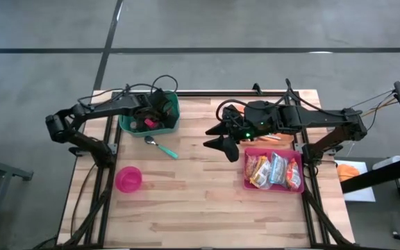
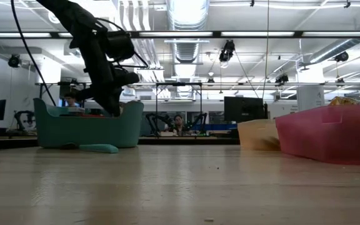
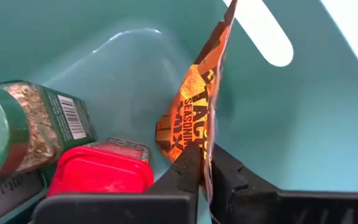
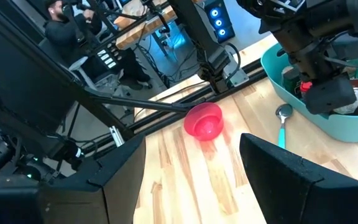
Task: Pick & Place Food Item
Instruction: Put the orange seasoning spice bag into the green bin, then put the light blue spoon into the orange bin
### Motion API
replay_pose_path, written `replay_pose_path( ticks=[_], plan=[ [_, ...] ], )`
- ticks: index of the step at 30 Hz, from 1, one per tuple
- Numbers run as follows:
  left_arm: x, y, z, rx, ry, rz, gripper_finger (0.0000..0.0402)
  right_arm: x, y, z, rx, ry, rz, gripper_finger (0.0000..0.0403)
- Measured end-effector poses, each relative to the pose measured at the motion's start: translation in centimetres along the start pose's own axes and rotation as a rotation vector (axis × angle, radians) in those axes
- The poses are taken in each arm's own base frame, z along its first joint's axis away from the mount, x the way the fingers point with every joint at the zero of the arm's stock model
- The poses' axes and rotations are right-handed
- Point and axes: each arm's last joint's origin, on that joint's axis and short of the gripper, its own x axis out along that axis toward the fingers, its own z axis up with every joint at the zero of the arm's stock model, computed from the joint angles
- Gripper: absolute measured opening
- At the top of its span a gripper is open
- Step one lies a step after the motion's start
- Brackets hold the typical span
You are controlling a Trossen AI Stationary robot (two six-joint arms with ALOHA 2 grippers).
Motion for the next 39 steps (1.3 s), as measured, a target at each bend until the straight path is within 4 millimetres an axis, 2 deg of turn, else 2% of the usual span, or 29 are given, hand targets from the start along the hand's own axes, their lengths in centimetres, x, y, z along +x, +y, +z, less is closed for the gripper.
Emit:
replay_pose_path(
  ticks=[5, 14, 18, 21, 26, 30, 34, 39],
  plan=[
    [0.0, 0.0, -0.1, 0.001, 0.016, -0.016, 0.0061, 0.0, 0.0, 0.0, -0.001, 0.000, -0.001, 0.0256],
    [-0.2, -0.3, -0.2, 0.007, 0.062, -0.106, 0.0194, 0.0, 0.0, 0.0, -0.005, 0.001, -0.002, 0.0256],
    [-1.5, 0.2, 0.0, -0.007, 0.061, -0.171, 0.0247, 0.0, 0.0, 0.0, -0.005, 0.004, -0.003, 0.0256],
    [-3.5, 0.7, 0.3, 0.024, 0.017, -0.190, 0.0273, 0.0, -0.1, -0.1, -0.005, 0.011, -0.008, 0.0256],
    [-6.7, 0.7, -0.4, 0.177, -0.031, -0.271, 0.0281, 0.0, -0.1, -0.2, -0.005, 0.017, -0.012, 0.0256],
    [-8.7, -0.5, -2.4, 0.354, -0.025, -0.360, 0.0275, 0.0, -0.1, -0.2, -0.006, 0.017, -0.012, 0.0256],
    [-9.7, -1.9, -4.9, 0.569, 0.017, -0.384, 0.0252, 0.0, -0.1, -0.2, -0.006, 0.017, -0.011, 0.0256],
    [-9.9, -3.8, -7.8, 0.799, 0.093, -0.365, 0.0223, 0.0, -0.1, -0.2, -0.006, 0.018, -0.010, 0.0256]
  ],
)
